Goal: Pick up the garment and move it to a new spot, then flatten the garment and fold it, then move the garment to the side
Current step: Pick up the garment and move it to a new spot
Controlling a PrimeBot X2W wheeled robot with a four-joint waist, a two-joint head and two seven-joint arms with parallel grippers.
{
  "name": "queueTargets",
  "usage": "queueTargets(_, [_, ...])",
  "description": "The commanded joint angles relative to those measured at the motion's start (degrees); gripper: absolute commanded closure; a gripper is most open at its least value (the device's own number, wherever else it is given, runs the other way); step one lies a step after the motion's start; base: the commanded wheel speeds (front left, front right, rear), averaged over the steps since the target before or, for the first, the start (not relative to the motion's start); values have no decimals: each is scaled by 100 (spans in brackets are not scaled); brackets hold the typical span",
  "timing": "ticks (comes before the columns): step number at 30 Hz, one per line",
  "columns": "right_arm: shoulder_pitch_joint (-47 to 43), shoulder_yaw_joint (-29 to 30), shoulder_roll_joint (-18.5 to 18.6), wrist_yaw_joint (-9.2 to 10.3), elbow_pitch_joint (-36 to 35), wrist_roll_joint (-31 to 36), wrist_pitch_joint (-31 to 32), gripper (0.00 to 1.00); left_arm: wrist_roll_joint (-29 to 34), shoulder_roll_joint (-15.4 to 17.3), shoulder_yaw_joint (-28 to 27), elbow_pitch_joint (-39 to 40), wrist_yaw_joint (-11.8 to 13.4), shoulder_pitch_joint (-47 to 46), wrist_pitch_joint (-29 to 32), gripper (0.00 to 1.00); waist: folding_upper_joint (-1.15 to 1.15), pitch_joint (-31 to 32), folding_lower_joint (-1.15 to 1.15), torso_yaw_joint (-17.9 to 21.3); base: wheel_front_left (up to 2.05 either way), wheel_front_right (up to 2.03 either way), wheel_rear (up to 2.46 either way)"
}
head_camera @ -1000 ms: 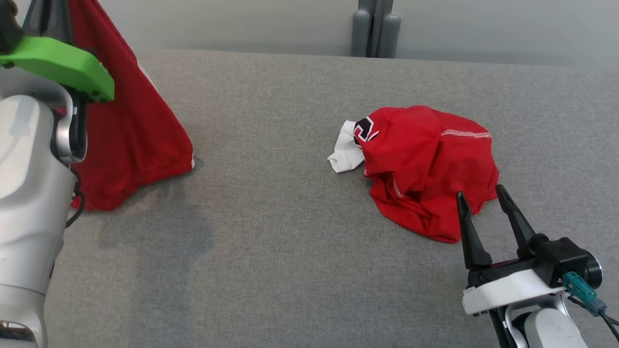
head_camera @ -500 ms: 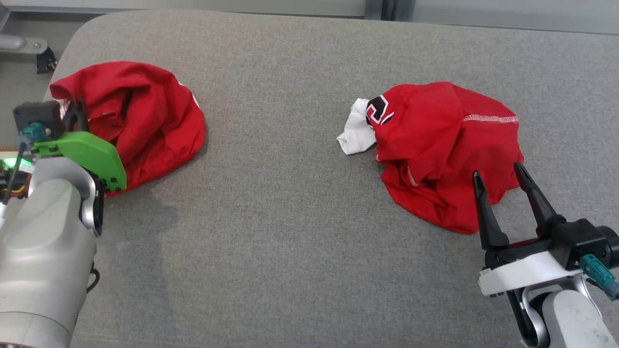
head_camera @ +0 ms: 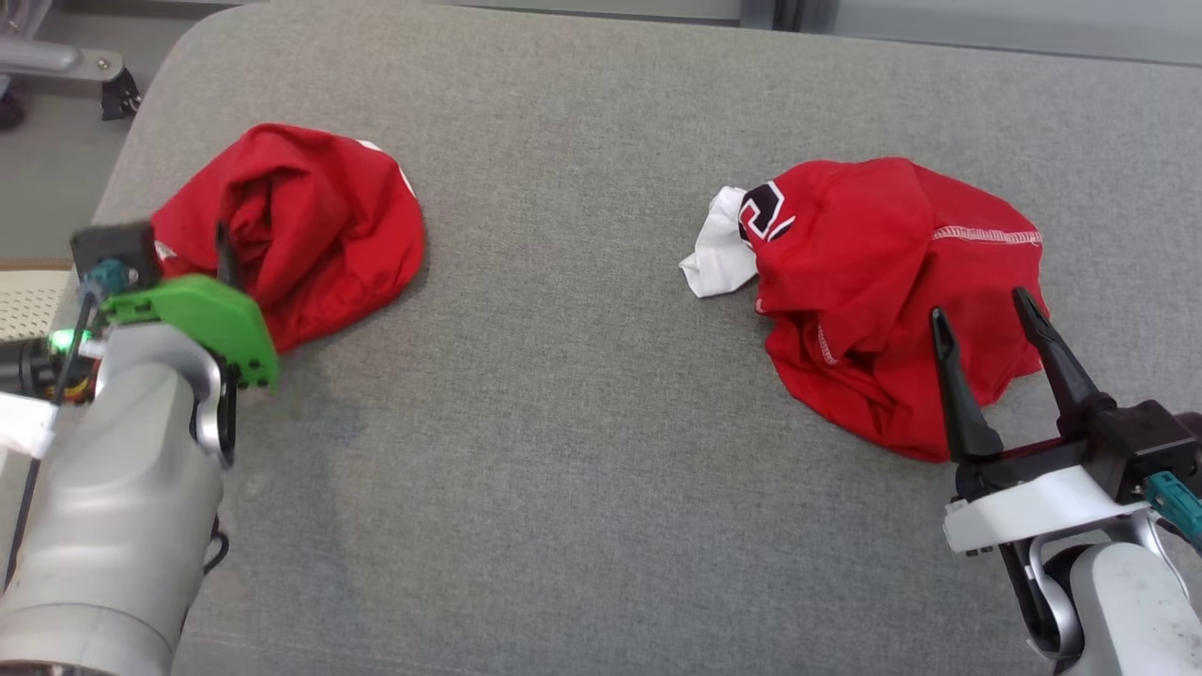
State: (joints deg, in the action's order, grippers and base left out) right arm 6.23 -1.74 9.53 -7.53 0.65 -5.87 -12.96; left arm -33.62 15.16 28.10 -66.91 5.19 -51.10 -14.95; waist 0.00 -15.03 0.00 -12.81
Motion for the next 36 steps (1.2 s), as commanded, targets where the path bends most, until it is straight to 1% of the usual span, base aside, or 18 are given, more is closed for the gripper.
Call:
queueTargets(1, [-14,49,-3,8,4,0,-30,0,95,34,-71,302,81,-127,-29,0,0,133,0,-79,0,0,0])
queueTargets(2, [-36,70,-16,7,19,-8,-38,0,156,39,-117,534,109,-85,-32,0,0,186,0,-94,0,0,0])
queueTargets(7, [-165,165,-118,7,87,-14,-106,0,538,-108,-319,1861,53,425,-23,0,0,553,0,-63,0,0,0])
queueTargets(9, [-230,202,-166,7,109,-10,-131,0,707,-168,-420,2363,29,687,-23,0,0,737,0,19,0,0,0])
queueTargets(10, [-276,207,-193,8,131,-9,-148,0,783,-202,-513,2627,57,872,-24,0,0,856,0,88,0,0,0])
queueTargets(14, [-492,303,-232,8,125,-10,-174,0,915,-399,-787,3440,84,1612,-23,0,0,1215,0,377,0,0,0])
queueTargets(18, [-698,356,-241,7,9,15,-189,0,928,-558,-996,3983,-54,2381,-23,0,0,1467,0,757,0,0,0])
queueTargets(20, [-807,414,-262,8,-65,10,-193,0,979,-630,-1155,4251,9,2716,-24,0,0,1530,0,913,0,0,0])
queueTargets(24, [-986,442,-293,7,-190,14,-154,0,1138,-834,-1305,4670,24,3331,-22,0,0,1615,0,1172,0,0,0])
queueTargets(28, [-1128,446,-320,7,-265,-23,-125,0,1315,-991,-1408,4986,52,3825,-22,0,0,1676,0,1364,0,0,0])
queueTargets(31, [-1194,380,-328,7,-286,-55,-128,0,1414,-1079,-1466,5157,15,4127,-22,0,0,1712,0,1488,0,0,0])
queueTargets(36, [-1227,312,-326,7,-275,-153,-130,0,1663,-1154,-1430,5266,-124,4561,-23,0,0,1761,0,1602,0,0,0])
